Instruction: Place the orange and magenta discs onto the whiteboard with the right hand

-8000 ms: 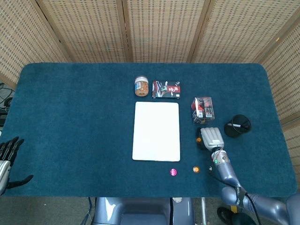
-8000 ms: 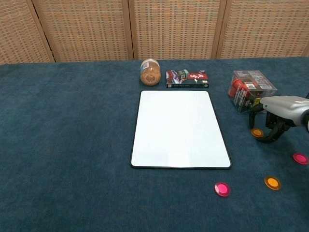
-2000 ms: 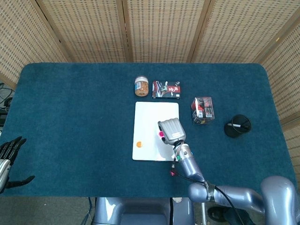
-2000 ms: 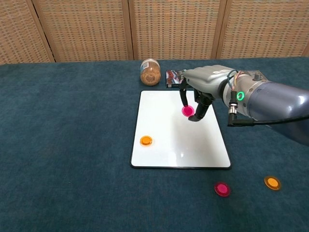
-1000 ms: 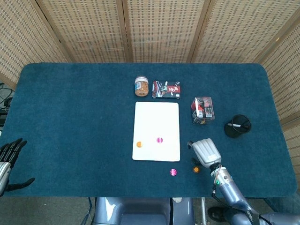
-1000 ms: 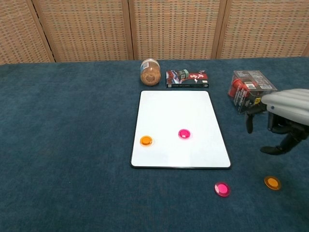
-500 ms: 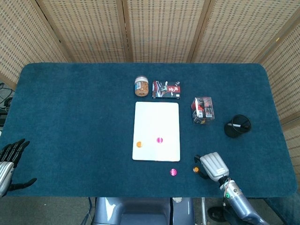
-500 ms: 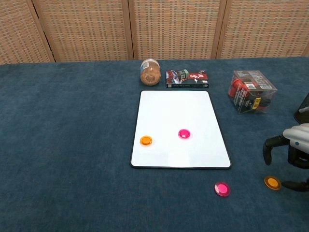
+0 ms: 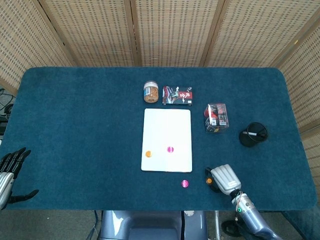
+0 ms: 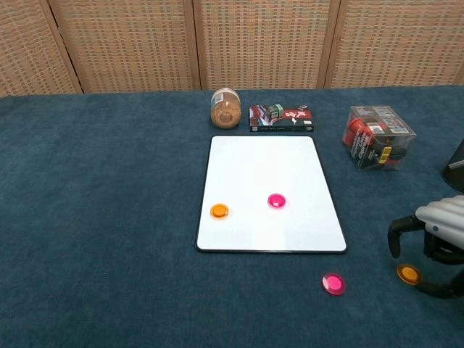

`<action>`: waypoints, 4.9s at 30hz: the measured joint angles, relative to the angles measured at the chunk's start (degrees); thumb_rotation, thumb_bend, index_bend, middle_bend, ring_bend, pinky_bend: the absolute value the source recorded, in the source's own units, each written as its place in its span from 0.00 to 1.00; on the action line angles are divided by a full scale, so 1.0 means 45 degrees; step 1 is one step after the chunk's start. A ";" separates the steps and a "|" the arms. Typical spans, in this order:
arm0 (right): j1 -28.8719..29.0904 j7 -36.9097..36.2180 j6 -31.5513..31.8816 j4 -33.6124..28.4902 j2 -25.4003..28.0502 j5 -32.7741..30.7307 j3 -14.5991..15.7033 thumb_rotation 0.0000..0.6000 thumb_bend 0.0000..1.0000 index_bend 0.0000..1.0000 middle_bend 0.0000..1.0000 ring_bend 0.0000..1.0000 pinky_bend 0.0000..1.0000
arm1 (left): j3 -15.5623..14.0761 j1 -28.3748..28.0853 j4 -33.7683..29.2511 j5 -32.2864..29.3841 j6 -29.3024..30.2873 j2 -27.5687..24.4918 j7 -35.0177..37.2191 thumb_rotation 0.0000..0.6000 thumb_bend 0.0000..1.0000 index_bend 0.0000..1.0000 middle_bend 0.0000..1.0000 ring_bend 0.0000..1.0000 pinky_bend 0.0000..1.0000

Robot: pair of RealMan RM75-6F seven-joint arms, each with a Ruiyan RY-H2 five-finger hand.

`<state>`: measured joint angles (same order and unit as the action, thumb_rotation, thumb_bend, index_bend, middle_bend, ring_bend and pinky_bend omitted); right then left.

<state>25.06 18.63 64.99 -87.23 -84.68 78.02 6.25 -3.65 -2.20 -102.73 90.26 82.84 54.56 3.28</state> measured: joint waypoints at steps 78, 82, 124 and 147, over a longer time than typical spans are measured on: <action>0.5987 0.8488 -0.0847 -0.0866 -0.4478 -0.9060 -0.4336 1.00 0.26 0.28 1.00 1.00 1.00 | 0.0174 -0.0500 0.0131 -0.0695 -0.0993 -0.0223 0.0676 1.00 0.00 0.00 0.00 0.00 0.00; 0.5885 0.8173 -0.0605 -0.1363 -0.4147 -0.8606 -0.4147 1.00 0.26 0.28 1.00 1.00 1.00 | 0.0161 -0.0497 0.0114 -0.0686 -0.0986 -0.0197 0.0610 1.00 0.00 0.00 0.00 0.00 0.00; 0.2137 0.2167 -0.1057 -0.2232 -0.0924 -0.2370 -0.0047 1.00 0.31 0.38 1.00 1.00 1.00 | 0.0151 -0.0515 0.0043 -0.0815 -0.1034 -0.0018 0.0136 1.00 0.00 0.00 0.00 0.00 0.00; 0.1875 0.2297 -0.1478 -0.1647 -0.1284 -0.2175 -0.0472 1.00 0.31 0.44 1.00 1.00 1.00 | 0.0133 -0.0525 0.0023 -0.0824 -0.1053 0.0009 0.0048 1.00 0.00 0.00 0.00 0.00 0.00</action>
<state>33.49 28.96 58.34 -94.64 -90.46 68.23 4.12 -3.05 -4.57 -102.63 86.55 78.11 54.60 3.49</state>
